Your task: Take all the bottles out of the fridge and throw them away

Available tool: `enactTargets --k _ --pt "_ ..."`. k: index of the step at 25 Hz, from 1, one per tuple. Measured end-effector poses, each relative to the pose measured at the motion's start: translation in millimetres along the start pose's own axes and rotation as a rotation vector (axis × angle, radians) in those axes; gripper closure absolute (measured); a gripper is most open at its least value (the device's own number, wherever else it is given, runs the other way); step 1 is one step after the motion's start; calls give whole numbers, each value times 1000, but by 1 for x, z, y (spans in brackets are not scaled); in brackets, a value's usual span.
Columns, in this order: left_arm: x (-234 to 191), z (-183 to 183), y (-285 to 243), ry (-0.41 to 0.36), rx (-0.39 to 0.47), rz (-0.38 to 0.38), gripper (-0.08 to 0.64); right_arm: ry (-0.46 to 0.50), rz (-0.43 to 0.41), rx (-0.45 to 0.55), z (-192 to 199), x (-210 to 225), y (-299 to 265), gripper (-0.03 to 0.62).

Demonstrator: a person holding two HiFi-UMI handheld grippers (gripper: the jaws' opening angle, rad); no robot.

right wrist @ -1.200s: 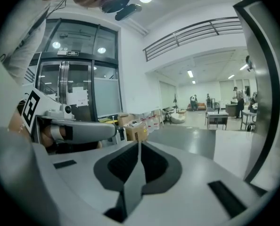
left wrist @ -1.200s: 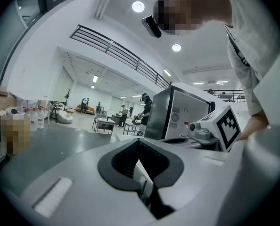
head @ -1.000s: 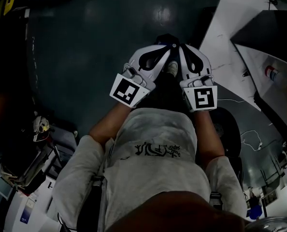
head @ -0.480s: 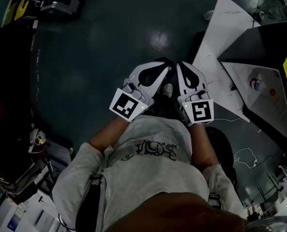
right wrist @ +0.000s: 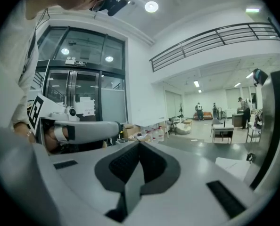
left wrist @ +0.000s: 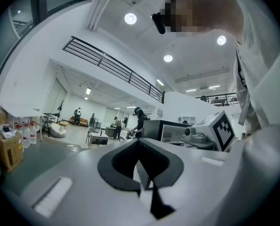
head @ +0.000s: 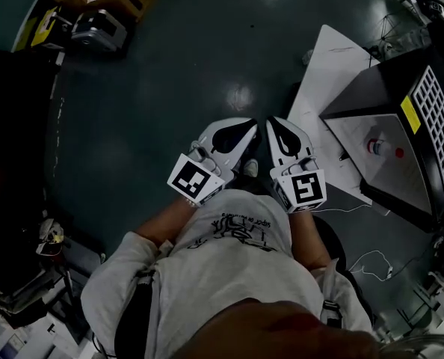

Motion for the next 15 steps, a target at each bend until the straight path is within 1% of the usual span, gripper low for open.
enactTargets --k 3,6,10,15 --pt "9 -12 -3 5 13 16 551 -1 7 11 -14 5 9 583" --pt "19 -22 -6 26 5 22 551 8 10 21 -26 11 18 583" --pt "26 -36 -8 -16 48 41 551 19 9 34 -42 14 26 583" --pt "38 -50 -6 -4 59 59 552 24 -12 53 -60 14 36 583"
Point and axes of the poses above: the fingertips, and each gripper's own axes: y backward along the fingers, x to its right, z out of its underside, the point moved 6 cm from there along y, backward along the fingers, and after that the axes turned 12 degrees about y, right-handed, at the moved point
